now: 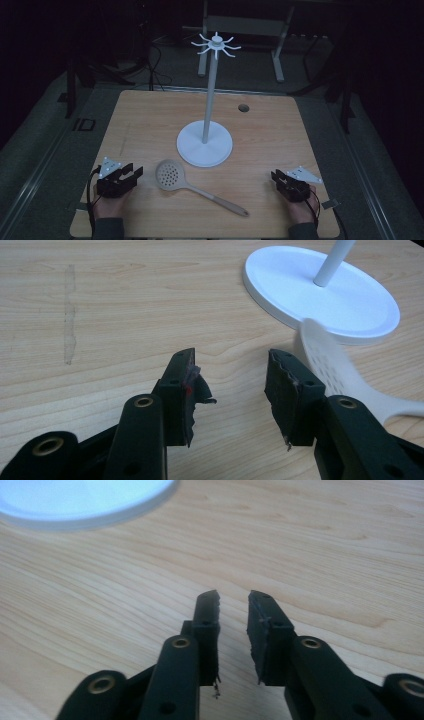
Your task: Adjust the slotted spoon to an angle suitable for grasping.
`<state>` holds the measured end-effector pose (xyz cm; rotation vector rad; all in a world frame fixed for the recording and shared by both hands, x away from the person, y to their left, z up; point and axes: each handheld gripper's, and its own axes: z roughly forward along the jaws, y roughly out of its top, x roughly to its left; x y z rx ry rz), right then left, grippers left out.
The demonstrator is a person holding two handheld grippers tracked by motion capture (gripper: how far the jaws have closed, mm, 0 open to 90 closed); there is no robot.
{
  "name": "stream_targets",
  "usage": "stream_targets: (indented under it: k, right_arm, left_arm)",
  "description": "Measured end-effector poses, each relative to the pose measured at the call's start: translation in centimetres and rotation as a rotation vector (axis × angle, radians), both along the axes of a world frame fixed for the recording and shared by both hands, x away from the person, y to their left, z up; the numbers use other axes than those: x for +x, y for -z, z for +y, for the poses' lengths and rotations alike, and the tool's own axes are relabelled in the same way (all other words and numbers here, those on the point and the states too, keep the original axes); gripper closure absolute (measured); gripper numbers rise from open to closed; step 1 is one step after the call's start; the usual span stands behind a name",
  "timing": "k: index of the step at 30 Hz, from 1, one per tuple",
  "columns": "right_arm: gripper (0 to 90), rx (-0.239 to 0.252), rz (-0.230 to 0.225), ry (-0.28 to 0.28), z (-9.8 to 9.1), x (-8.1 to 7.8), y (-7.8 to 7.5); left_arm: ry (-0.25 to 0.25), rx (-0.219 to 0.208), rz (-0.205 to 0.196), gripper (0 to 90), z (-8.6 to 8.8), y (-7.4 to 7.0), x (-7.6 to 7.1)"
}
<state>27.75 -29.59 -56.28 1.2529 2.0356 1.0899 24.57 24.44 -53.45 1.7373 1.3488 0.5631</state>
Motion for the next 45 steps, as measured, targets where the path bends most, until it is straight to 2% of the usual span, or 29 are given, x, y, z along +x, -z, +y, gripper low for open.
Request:
stream_targets:
  k: [5,11,16,21,28,36,37,44,45]
  right_arm:
    - [80.0,0.039,0.0,-0.016,0.0,-0.4,-0.3]
    - [89.8,0.076,0.02,-0.046,0.3,-0.8,-0.5]
    - [90.0,0.046,0.021,-0.127,1.4,-1.2,-0.8]
    - [90.0,0.065,0.026,-0.183,2.1,-1.8,-1.1]
    - [89.8,0.046,0.037,-0.24,3.6,-2.3,-0.9]
    - [89.8,0.06,0.037,-0.273,4.5,-2.8,-0.9]
    - [89.8,0.082,0.043,-0.298,5.0,-3.3,-1.0]
    - [89.9,0.079,0.06,-0.344,6.3,-4.2,-0.7]
    - [89.9,0.076,0.068,-0.365,6.8,-4.5,-0.6]
  left_arm:
    - [0.013,0.006,0.001,55.7,-0.1,-0.1,-0.1]
    - [0.013,0.013,0.0,55.4,-0.1,0.0,-0.1]
    - [0.017,0.018,0.005,55.2,-0.2,0.0,0.0]
    - [0.018,0.02,0.006,55.1,-0.3,0.1,0.0]
    - [0.024,0.028,0.013,54.9,-0.5,0.2,0.0]
    - [0.024,0.029,0.017,54.9,-0.5,0.2,0.1]
    - [0.025,0.03,0.017,54.9,-0.5,0.2,0.0]
    - [0.024,0.028,0.018,54.9,-0.5,0.2,0.0]
    - [0.023,0.026,0.016,54.9,-0.5,0.2,0.0]
